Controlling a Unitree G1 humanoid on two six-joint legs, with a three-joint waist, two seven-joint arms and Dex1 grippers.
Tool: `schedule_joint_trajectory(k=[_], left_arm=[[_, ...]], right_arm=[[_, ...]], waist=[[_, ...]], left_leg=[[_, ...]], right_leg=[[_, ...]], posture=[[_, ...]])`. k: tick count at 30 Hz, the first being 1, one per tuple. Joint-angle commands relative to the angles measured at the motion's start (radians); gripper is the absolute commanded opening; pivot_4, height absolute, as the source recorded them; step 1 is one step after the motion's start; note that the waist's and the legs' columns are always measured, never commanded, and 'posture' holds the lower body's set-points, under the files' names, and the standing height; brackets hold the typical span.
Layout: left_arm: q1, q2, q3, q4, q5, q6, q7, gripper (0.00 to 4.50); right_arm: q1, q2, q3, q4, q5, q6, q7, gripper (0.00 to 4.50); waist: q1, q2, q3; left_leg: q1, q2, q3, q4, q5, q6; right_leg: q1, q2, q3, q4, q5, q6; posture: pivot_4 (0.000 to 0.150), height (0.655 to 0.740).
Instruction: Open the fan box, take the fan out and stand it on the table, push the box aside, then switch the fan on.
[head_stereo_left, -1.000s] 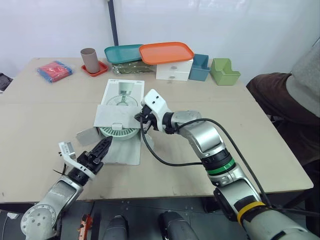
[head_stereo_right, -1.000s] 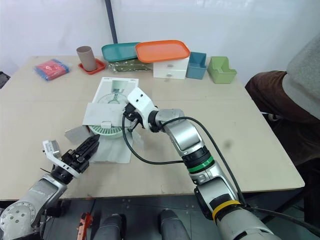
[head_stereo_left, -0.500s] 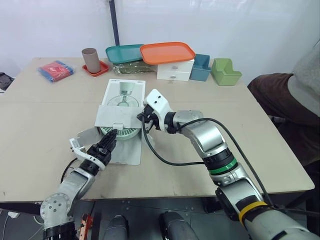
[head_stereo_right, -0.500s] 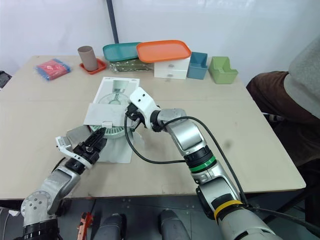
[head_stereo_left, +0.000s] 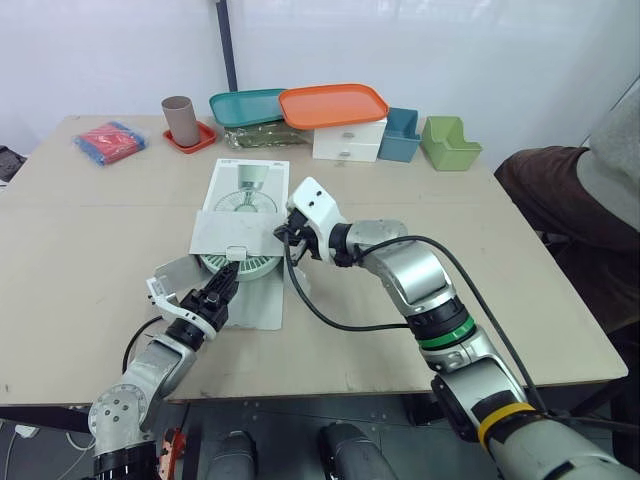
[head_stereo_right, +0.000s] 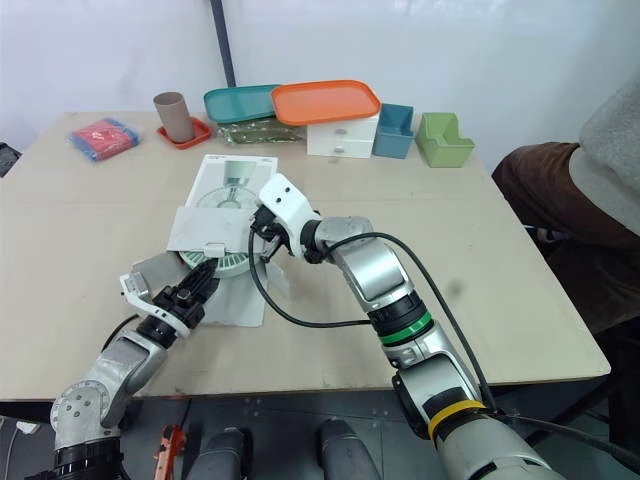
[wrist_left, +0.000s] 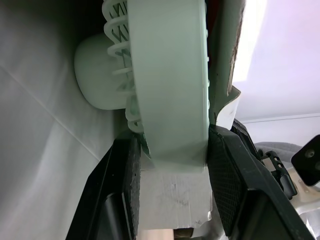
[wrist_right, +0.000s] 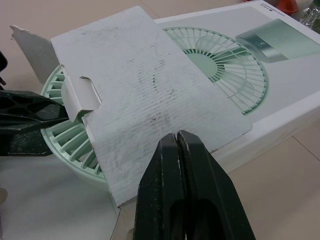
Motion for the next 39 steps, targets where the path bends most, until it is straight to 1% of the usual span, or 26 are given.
schedule_joint_trajectory(k=[1, 11, 16, 20, 22, 24, 30, 32, 36, 38, 39], left_arm=[[0.061, 0.034, 0.017, -0.049, -0.053, 0.021, 0.034, 1.42], [0.143, 0.091, 0.003, -0.091, -0.115, 0.025, 0.071, 1.42], [0.244, 0.131, -0.009, -0.132, -0.146, 0.054, 0.062, 1.42], [0.315, 0.164, 0.013, -0.167, -0.163, 0.042, 0.054, 1.42], [0.353, 0.173, 0.018, -0.192, -0.188, 0.037, 0.057, 1.42], [0.385, 0.181, 0.014, -0.222, -0.204, 0.033, 0.05, 1.42], [0.474, 0.193, -0.017, -0.299, -0.216, 0.016, 0.046, 1.42], [0.504, 0.197, -0.023, -0.328, -0.224, 0.015, 0.019, 1.42], [0.497, 0.212, -0.026, -0.318, -0.185, -0.005, 0.0, 1.42], [0.476, 0.212, -0.017, -0.305, -0.198, -0.024, 0.004, 2.5], [0.473, 0.214, -0.014, -0.304, -0.206, -0.026, 0.001, 2.65]], right_arm=[[-0.001, 0.007, -0.002, -0.044, 0.004, -0.003, -0.003, 0.0], [0.008, 0.011, -0.003, -0.058, 0.006, 0.008, -0.009, 0.0], [0.013, 0.01, -0.004, -0.06, 0.005, 0.008, -0.011, 0.0], [0.011, 0.01, -0.007, -0.053, 0.005, 0.005, -0.01, 0.0], [0.013, 0.011, -0.009, -0.056, 0.009, 0.008, -0.009, 0.0], [0.013, 0.013, -0.01, -0.057, 0.01, 0.009, -0.01, 0.0], [0.013, 0.015, -0.006, -0.055, 0.007, 0.001, -0.01, 0.0], [0.011, 0.02, -0.01, -0.055, 0.01, 0.001, -0.011, 0.0], [0.013, 0.028, -0.01, -0.052, 0.01, -0.001, -0.015, 0.0], [0.015, 0.031, -0.006, -0.053, 0.009, -0.003, -0.015, 0.0], [0.016, 0.032, -0.004, -0.054, 0.009, -0.003, -0.015, 0.0]], waist=[[-0.002, 0.0, 0.0], [-0.002, 0.0, 0.0], [-0.005, 0.0, 0.0], [-0.005, 0.0, 0.0], [-0.007, 0.0, 0.0], [-0.006, 0.0, 0.0], [-0.007, 0.0, 0.0], [-0.007, 0.001, 0.0], [-0.005, 0.001, 0.0], [-0.004, 0.001, 0.0], [-0.004, 0.001, 0.0]], left_leg=[[0.0, 0.0, 0.0, 0.0, 0.0, 0.0], [0.001, 0.0, 0.0, -0.001, 0.0, 0.0], [0.001, 0.001, 0.001, -0.002, 0.0, 0.0], [0.001, 0.001, 0.0, -0.003, 0.0, 0.0], [0.002, 0.001, 0.001, -0.003, 0.0, 0.0], [0.002, 0.001, 0.001, -0.003, 0.0, 0.0], [0.002, 0.001, 0.001, -0.003, 0.0, 0.0], [0.002, 0.001, 0.002, -0.003, 0.0, 0.0], [0.002, 0.001, 0.001, -0.004, 0.0, 0.0], [0.002, 0.001, 0.001, -0.004, 0.0, 0.0], [0.002, 0.001, 0.001, -0.004, 0.0, 0.0]], right_leg=[[0.0, 0.0, 0.0, 0.0, 0.0, 0.0], [0.0, 0.0, 0.0, -0.001, 0.0, 0.0], [-0.001, 0.0, 0.0, -0.001, -0.001, -0.001], [-0.001, 0.0, 0.0, -0.001, -0.002, -0.002], [-0.001, 0.0, 0.0, -0.001, -0.004, -0.007], [0.0, 0.0, 0.0, -0.001, -0.004, -0.007], [-0.001, 0.0, 0.0, -0.002, -0.005, -0.008], [-0.001, 0.0, 0.0, -0.002, -0.005, -0.008], [-0.001, -0.001, 0.0, -0.002, -0.005, -0.008], [-0.001, -0.001, 0.0, -0.002, -0.005, -0.008], [-0.001, -0.001, 0.0, -0.002, -0.005, -0.008]], posture=[[0.15, 0.74], [0.15, 0.74], [0.15, 0.74], [0.15, 0.74], [0.15, 0.74], [0.15, 0.74], [0.15, 0.74], [0.15, 0.74], [0.15, 0.74], [0.15, 0.74], [0.15, 0.74]])
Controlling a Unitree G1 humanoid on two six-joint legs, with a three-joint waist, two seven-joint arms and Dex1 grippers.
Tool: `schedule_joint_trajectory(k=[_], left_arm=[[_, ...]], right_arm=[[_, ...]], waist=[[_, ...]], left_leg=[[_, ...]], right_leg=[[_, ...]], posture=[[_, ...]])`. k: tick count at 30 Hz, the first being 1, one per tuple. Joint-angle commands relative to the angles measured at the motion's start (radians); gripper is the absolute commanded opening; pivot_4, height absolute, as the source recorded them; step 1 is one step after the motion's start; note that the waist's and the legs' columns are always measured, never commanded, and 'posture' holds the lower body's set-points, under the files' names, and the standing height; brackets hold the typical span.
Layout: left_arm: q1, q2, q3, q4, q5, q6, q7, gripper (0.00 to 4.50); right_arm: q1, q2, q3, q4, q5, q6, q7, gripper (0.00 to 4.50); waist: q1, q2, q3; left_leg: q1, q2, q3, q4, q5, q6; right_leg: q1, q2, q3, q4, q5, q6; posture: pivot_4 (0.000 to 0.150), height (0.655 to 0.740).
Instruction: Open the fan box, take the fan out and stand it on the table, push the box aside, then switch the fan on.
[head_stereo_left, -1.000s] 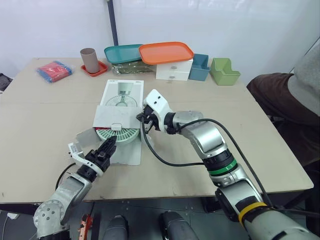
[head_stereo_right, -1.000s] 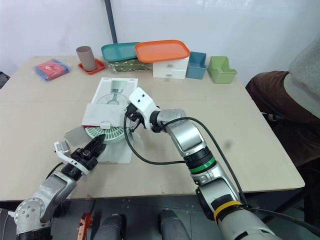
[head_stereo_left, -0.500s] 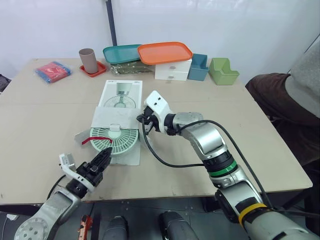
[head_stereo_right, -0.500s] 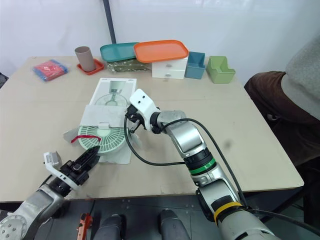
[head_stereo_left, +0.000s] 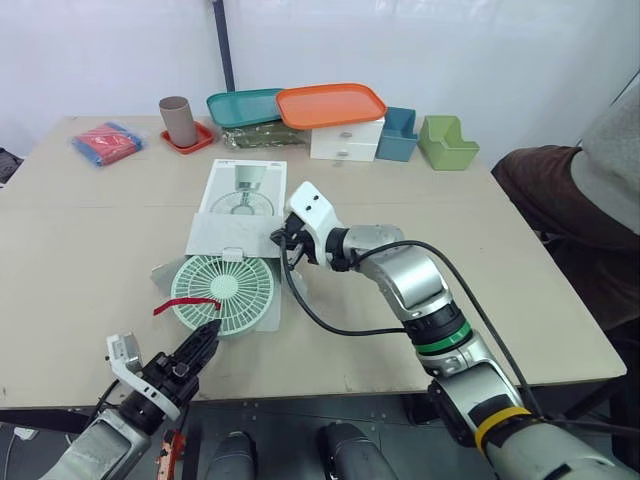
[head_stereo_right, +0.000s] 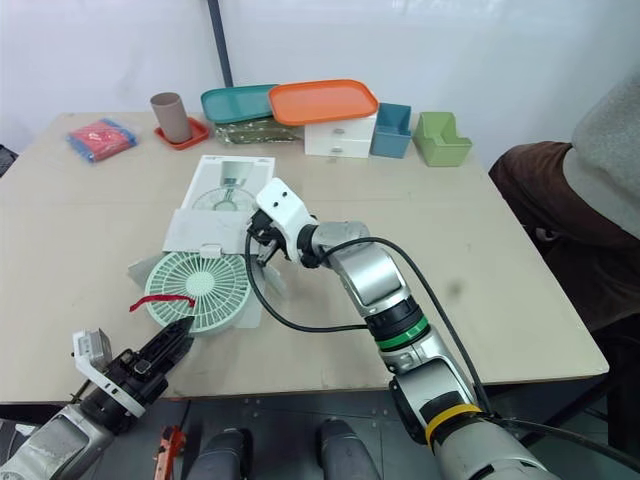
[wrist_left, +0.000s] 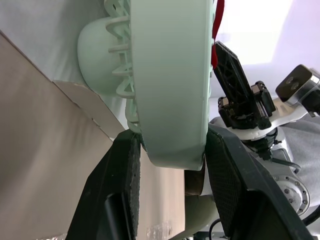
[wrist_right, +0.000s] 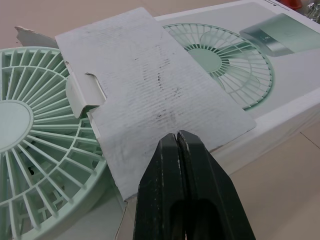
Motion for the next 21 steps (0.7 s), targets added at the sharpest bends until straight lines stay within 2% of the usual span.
schedule_joint_trajectory(k=[1, 4, 5, 7, 11, 16, 21], left_arm=[[-0.007, 0.022, 0.013, 0.017, 0.004, -0.024, -0.013, 2.98], [-0.003, 0.044, 0.016, 0.012, 0.016, -0.024, -0.013, 3.81], [0.002, 0.058, 0.026, 0.01, 0.02, -0.023, -0.027, 4.42], [0.019, 0.09, 0.047, -0.008, 0.013, -0.006, -0.074, 4.48], [0.116, 0.214, 0.112, -0.055, 0.091, 0.049, -0.23, 4.48], [0.17, 0.293, 0.224, -0.014, 0.057, 0.073, -0.359, 4.48], [0.126, 0.349, 0.273, 0.08, 0.036, 0.083, -0.385, 4.48]], right_arm=[[-0.006, 0.008, -0.005, -0.035, 0.008, -0.014, 0.0, 0.0], [-0.009, 0.008, -0.006, -0.027, 0.006, -0.02, 0.001, 0.0], [-0.01, 0.01, -0.006, -0.023, 0.006, -0.022, 0.0, 0.0], [-0.014, 0.014, -0.006, -0.014, 0.006, -0.028, 0.001, 0.0], [-0.02, 0.028, 0.0, -0.002, 0.009, -0.04, 0.008, 0.0], [-0.027, 0.041, 0.006, 0.019, 0.005, -0.06, 0.016, 0.0], [-0.033, 0.056, 0.007, 0.033, 0.005, -0.071, 0.019, 0.0]], waist=[[0.001, 0.0, 0.0], [0.0, 0.0, 0.0], [0.0, 0.0, 0.0], [0.0, 0.0, 0.0], [-0.002, 0.001, 0.001], [-0.003, 0.002, 0.002], [-0.004, 0.002, 0.002]], left_leg=[[0.0, 0.0, 0.0, 0.0, 0.0, 0.0], [-0.001, 0.0, 0.0, 0.0, 0.0, 0.0], [-0.001, 0.0, 0.0, 0.0, 0.0, 0.0], [-0.001, 0.0, 0.0, -0.001, 0.0, 0.0], [-0.002, 0.001, 0.0, -0.003, 0.0, -0.001], [-0.003, 0.001, 0.001, -0.003, -0.001, -0.001], [-0.003, 0.001, 0.001, -0.003, -0.001, -0.001]], right_leg=[[0.0, 0.0, 0.0, 0.0, 0.0, 0.0], [-0.001, 0.0, 0.0, 0.0, 0.0, 0.0], [-0.001, 0.0, 0.0, 0.0, 0.0, 0.0], [-0.002, 0.0, 0.0, 0.0, -0.001, 0.0], [-0.004, 0.001, -0.001, 0.0, -0.002, -0.002], [-0.005, 0.0, -0.001, 0.0, -0.003, -0.002], [-0.005, -0.001, -0.001, 0.0, -0.003, -0.002]], posture=[[0.15, 0.74], [0.15, 0.74], [0.15, 0.74], [0.15, 0.74], [0.15, 0.74], [0.15, 0.74], [0.15, 0.74]])
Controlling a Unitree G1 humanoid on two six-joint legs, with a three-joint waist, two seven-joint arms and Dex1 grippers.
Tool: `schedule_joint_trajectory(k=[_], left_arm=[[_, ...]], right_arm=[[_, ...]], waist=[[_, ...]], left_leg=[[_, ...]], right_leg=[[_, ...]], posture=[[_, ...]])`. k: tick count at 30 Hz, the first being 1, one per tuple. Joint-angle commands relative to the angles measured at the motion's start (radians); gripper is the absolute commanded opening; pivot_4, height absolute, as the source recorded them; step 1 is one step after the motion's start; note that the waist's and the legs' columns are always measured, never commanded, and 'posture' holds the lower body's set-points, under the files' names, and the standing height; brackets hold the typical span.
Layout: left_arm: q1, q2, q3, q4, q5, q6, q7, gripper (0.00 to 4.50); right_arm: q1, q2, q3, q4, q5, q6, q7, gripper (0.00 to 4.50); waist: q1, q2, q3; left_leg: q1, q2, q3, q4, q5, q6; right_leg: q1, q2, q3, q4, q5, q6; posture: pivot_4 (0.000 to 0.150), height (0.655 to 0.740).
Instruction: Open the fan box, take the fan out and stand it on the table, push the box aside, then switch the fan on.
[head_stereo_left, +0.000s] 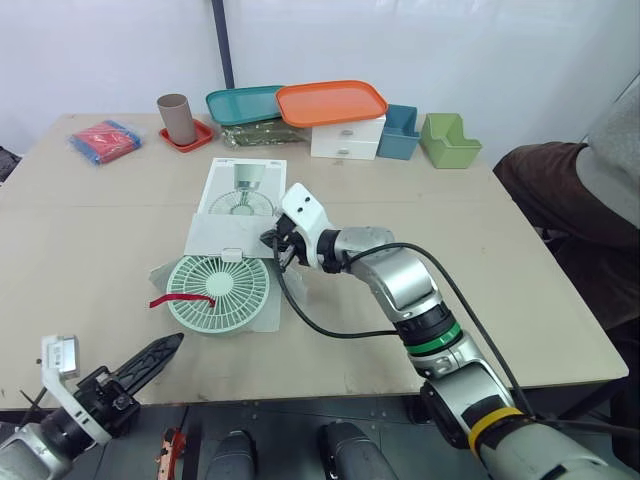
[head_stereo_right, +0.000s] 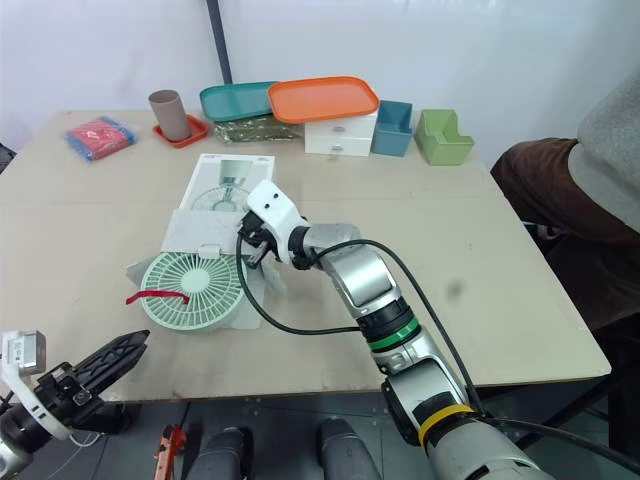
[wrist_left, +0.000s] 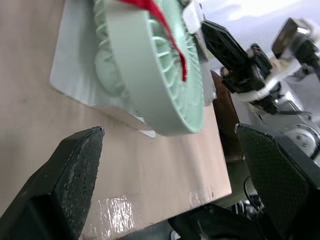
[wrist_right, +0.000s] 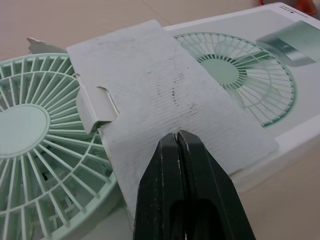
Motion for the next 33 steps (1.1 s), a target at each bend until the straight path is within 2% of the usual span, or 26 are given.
schedule_joint_trajectory(k=[1, 3, 4, 8, 14, 15, 19, 21, 24, 33], left_arm=[[-0.026, 0.046, 0.036, 0.027, 0.031, 0.002, -0.056, 4.48], [-0.025, 0.081, 0.042, 0.022, 0.109, 0.015, -0.115, 4.48], [-0.008, 0.107, 0.052, -0.004, 0.213, -0.017, -0.172, 4.48], [-0.043, 0.172, 0.171, 0.09, 0.164, 0.012, -0.235, 4.48], [-0.143, 0.201, 0.139, 0.202, 0.179, 0.084, -0.218, 4.48], [-0.165, 0.185, 0.124, 0.213, 0.152, 0.096, -0.196, 4.48], [-0.203, 0.131, 0.021, 0.201, 0.205, 0.124, -0.141, 4.48], [-0.226, 0.085, 0.025, 0.216, 0.135, 0.124, -0.105, 4.48], [-0.258, 0.049, 0.011, 0.218, 0.097, 0.128, -0.072, 4.48], [-0.353, -0.004, -0.067, 0.227, 0.088, 0.143, -0.004, 4.48]], right_arm=[[-0.029, 0.007, 0.0, -0.009, 0.002, -0.023, 0.003, 0.0], [-0.028, 0.008, 0.001, -0.006, 0.0, -0.028, 0.003, 0.0], [-0.028, 0.008, 0.0, -0.007, -0.001, -0.028, 0.002, 0.0], [-0.029, 0.006, -0.003, -0.007, 0.001, -0.029, 0.005, 0.0], [-0.038, 0.007, -0.003, 0.003, 0.0, -0.04, 0.007, 0.0], [-0.039, 0.007, -0.003, 0.003, -0.001, -0.041, 0.006, 0.0], [-0.041, 0.005, -0.002, 0.006, -0.005, -0.044, 0.002, 0.0], [-0.038, 0.0, -0.002, 0.002, -0.007, -0.041, 0.0, 0.0], [-0.035, -0.004, -0.002, 0.0, -0.009, -0.038, -0.002, 0.0], [-0.036, -0.007, -0.004, -0.005, -0.014, -0.032, 0.0, 0.0]], waist=[[0.0, 0.0, 0.0], [0.0, 0.0, 0.0], [0.0, 0.0, 0.0], [-0.002, -0.001, 0.001], [-0.005, -0.001, 0.001], [-0.005, -0.001, 0.001], [-0.004, -0.001, 0.001], [-0.004, -0.002, 0.001], [-0.003, -0.002, 0.001], [-0.001, -0.002, 0.001]], left_leg=[[0.0, 0.0, 0.0, 0.0, 0.0, 0.0], [0.0, 0.0, 0.0, 0.0, 0.0, 0.0], [0.0, 0.0, 0.0, 0.0, 0.0, 0.0], [-0.001, 0.001, 0.001, -0.001, 0.0, -0.001], [-0.001, 0.001, 0.0, -0.001, 0.0, -0.001], [-0.001, 0.001, 0.001, -0.001, -0.001, -0.001], [-0.002, 0.001, 0.0, -0.001, -0.001, -0.001], [-0.002, 0.001, 0.001, -0.001, -0.001, -0.001], [-0.002, 0.001, 0.0, -0.001, -0.001, -0.001], [-0.002, 0.001, -0.001, 0.0, -0.001, -0.001]], right_leg=[[0.0, 0.0, -0.001, 0.0, 0.0, 0.0], [0.0, 0.0, -0.001, 0.0, 0.0, 0.0], [0.0, -0.001, -0.001, 0.0, 0.0, 0.0], [-0.001, -0.001, -0.002, 0.0, 0.0, -0.001], [-0.002, -0.001, -0.003, 0.0, 0.0, -0.001], [-0.002, -0.001, -0.003, 0.0, 0.0, -0.001], [-0.002, -0.001, -0.003, 0.0, -0.001, 0.0], [-0.002, -0.001, -0.003, 0.0, 0.001, 0.002], [-0.002, -0.001, -0.004, 0.0, 0.001, 0.002], [-0.001, -0.001, -0.004, 0.0, 0.003, 0.004]], posture=[[0.15, 0.74], [0.15, 0.74], [0.15, 0.74], [0.15, 0.74], [0.15, 0.74], [0.15, 0.74], [0.15, 0.74], [0.15, 0.74], [0.15, 0.74], [0.15, 0.74]])
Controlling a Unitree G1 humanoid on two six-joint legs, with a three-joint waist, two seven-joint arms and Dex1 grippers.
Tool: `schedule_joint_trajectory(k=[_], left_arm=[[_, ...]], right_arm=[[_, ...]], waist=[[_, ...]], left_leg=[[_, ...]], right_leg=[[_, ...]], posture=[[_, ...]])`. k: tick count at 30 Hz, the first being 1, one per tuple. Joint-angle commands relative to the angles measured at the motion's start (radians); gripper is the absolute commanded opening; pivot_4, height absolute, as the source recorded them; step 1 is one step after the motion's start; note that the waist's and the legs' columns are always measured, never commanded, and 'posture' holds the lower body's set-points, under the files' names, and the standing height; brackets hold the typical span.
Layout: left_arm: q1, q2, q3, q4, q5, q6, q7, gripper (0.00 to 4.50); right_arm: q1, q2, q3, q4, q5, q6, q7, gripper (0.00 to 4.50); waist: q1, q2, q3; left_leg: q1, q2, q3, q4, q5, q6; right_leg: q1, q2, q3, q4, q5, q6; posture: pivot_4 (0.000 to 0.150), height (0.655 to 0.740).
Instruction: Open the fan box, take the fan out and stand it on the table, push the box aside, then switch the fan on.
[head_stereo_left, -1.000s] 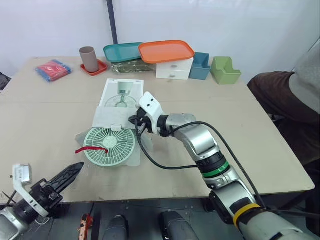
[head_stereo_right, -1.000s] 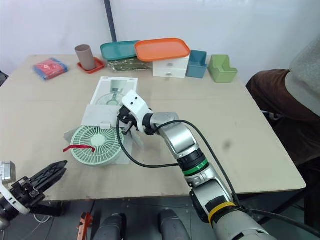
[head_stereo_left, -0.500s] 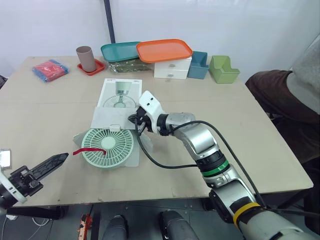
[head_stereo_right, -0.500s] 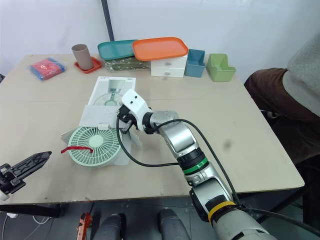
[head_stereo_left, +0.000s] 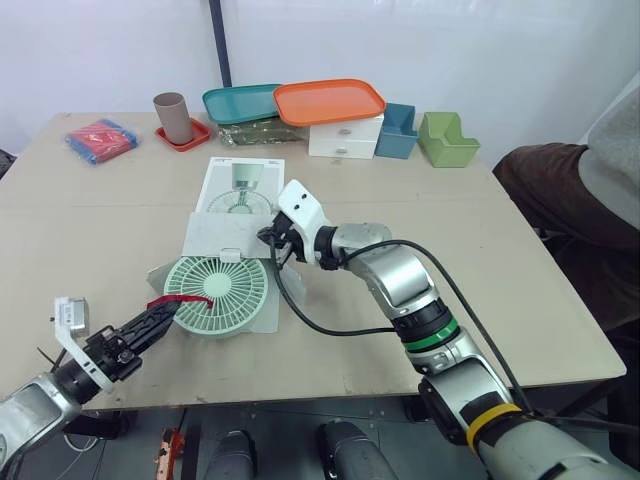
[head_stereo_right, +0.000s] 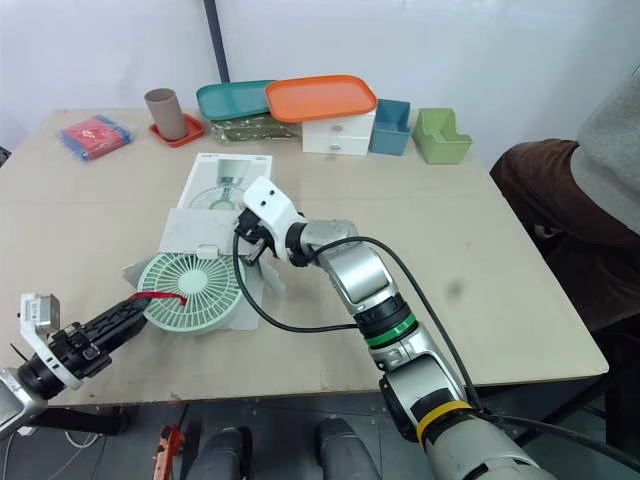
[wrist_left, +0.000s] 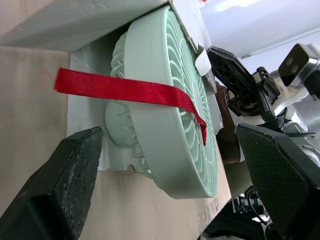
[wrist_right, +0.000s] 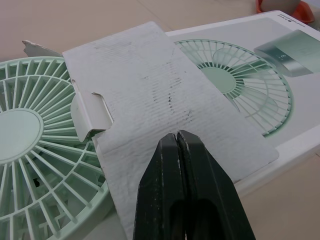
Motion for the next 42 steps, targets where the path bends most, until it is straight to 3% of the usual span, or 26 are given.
schedule_joint_trajectory(k=[1, 9, 18, 36, 42], left_arm=[[-0.031, -0.019, -0.032, 0.002, -0.017, 0.01, 0.021, 4.48], [-0.1, -0.085, -0.063, 0.039, -0.006, -0.013, 0.046, 4.48], [-0.1, -0.096, -0.058, 0.049, -0.022, 0.008, 0.032, 1.94], [0.16, -0.118, -0.034, -0.09, -0.115, 0.003, 0.055, 1.9], [0.187, -0.125, -0.045, -0.106, -0.07, -0.022, 0.047, 1.9]], right_arm=[[-0.015, -0.001, -0.006, -0.027, 0.002, -0.005, 0.0, 0.0], [-0.012, -0.003, -0.004, -0.031, -0.005, -0.003, -0.006, 0.0], [-0.017, -0.003, -0.008, -0.028, -0.005, -0.004, -0.011, 0.0], [-0.021, -0.001, -0.019, -0.029, 0.005, -0.006, -0.007, 0.0], [-0.029, 0.006, -0.02, -0.023, 0.01, -0.016, -0.001, 0.0]], waist=[[0.003, 0.0, 0.0], [0.005, -0.001, 0.0], [0.005, -0.001, 0.0], [0.006, -0.001, -0.001], [0.007, 0.0, 0.0]], left_leg=[[0.0, 0.0, 0.0, 0.0, 0.0, 0.0], [0.0, 0.0, 0.0, 0.0, 0.0, 0.0], [0.0, 0.0, -0.001, 0.0, 0.0, 0.0], [0.002, 0.0, 0.0, 0.001, 0.0, 0.0], [0.002, 0.0, 0.0, 0.001, 0.0, 0.0]], right_leg=[[0.0, 0.0, 0.0, 0.0, 0.0, 0.0], [0.0, 0.0, 0.0, 0.0, 0.0, 0.0], [0.001, 0.001, 0.0, 0.0, 0.0, 0.0], [0.002, 0.0, 0.001, 0.0, 0.0, 0.0], [0.002, 0.0, 0.001, 0.0, -0.001, -0.002]], posture=[[0.15, 0.74], [0.15, 0.74], [0.15, 0.74], [0.15, 0.74], [0.15, 0.74]])
